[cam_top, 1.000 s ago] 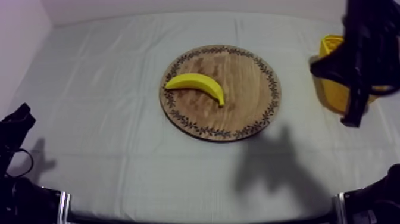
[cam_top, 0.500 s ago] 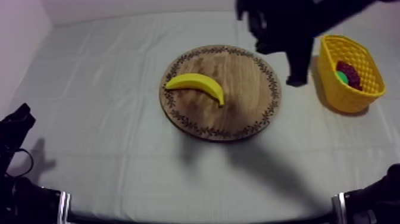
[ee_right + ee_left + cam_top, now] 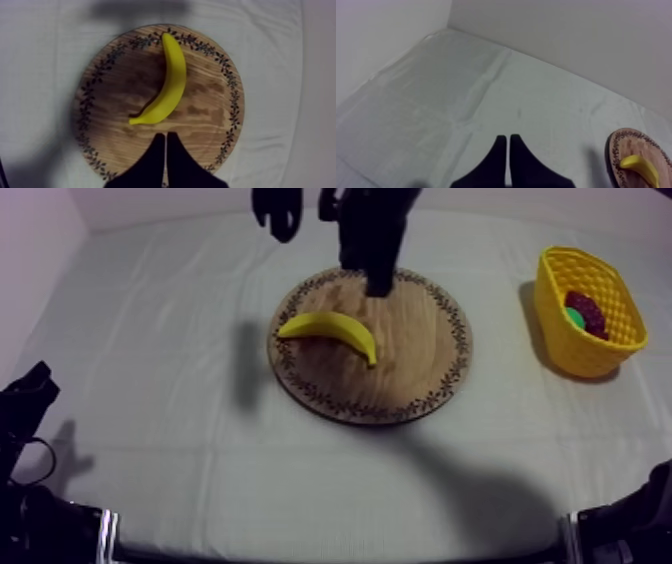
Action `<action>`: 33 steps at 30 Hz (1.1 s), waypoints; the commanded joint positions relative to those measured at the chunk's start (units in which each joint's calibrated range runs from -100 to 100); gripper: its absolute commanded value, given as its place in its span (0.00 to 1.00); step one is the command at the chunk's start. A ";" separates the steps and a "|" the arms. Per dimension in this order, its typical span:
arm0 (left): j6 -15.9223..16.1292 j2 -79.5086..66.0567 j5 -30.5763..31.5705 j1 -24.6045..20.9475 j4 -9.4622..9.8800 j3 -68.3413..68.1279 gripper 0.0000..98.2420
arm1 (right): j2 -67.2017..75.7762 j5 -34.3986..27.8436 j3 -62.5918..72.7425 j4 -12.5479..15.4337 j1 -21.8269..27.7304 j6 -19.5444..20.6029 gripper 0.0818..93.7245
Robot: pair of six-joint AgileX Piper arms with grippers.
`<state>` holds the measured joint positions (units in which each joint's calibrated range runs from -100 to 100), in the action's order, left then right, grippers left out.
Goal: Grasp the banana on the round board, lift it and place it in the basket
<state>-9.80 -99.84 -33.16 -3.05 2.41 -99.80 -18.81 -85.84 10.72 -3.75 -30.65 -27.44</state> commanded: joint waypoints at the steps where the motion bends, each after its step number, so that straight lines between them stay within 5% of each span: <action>1: 0.00 0.02 0.01 -0.02 0.01 0.02 0.00 | -5.23 -0.79 6.16 0.04 0.14 0.11 0.03; 4: 0.00 0.02 0.01 -0.02 0.01 0.02 0.00 | -7.06 -1.20 7.71 0.00 0.16 0.22 0.08; 12: 0.00 0.02 0.01 -0.02 0.01 0.02 0.00 | -7.90 -2.33 8.48 0.31 -0.35 1.39 0.45; 19: 0.00 0.02 0.01 -0.02 0.01 0.02 0.00 | -7.64 -1.15 7.77 -0.49 -0.31 2.15 0.67; 33: 0.00 0.02 0.01 -0.02 0.01 0.02 0.00 | -16.13 5.59 5.45 -1.76 -0.65 3.45 0.75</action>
<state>-9.80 -99.84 -33.16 -3.05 2.41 -99.80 -33.52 -80.44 15.92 -5.43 -31.33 -24.06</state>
